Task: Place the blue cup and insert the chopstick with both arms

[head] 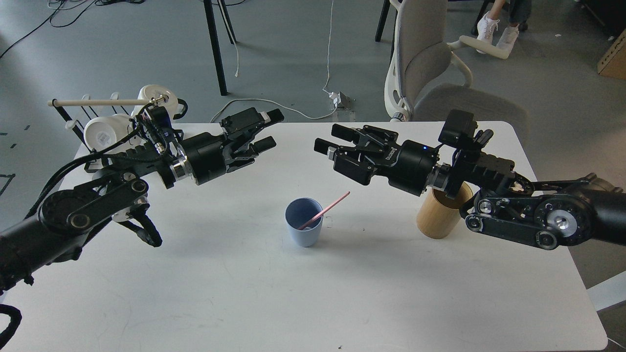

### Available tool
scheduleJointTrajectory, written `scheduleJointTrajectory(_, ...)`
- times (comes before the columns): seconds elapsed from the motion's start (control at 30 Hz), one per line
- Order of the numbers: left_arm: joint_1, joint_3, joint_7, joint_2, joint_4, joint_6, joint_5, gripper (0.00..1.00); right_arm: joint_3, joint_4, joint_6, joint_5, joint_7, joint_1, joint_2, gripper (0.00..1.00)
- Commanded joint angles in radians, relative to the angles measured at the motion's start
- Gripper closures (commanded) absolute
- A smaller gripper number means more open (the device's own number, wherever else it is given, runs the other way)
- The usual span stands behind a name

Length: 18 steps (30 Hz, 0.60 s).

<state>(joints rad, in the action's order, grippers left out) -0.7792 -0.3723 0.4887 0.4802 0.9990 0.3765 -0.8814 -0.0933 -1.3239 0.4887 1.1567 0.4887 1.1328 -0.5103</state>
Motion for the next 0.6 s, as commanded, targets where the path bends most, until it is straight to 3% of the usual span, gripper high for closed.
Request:
scheduleJointTrajectory(0.0,0.000,-0.019,0.000,0.000,-0.013,0.001,0.048,0.04,0.095,-0.029,0.000,-0.206,0.000,-0.007,-0.060,0.17)
scheduleJointTrajectory(0.27,0.000,-0.065,0.000,0.041,-0.019,0.015,0.271,0.04,0.363,-0.165,0.000,-0.782,0.000,-0.166,-0.197,0.16)
scheduleJointTrajectory(0.37,-0.002,-0.086,0.000,0.063,-0.016,0.036,0.355,0.04,0.406,-0.173,-0.001,-0.915,0.000,-0.217,-0.221,0.06)
scheduleJointTrajectory(0.57,0.017,-0.169,0.000,0.071,0.000,0.112,0.397,0.04,0.414,-0.161,-0.407,-1.025,0.000,-0.291,-0.240,0.01)
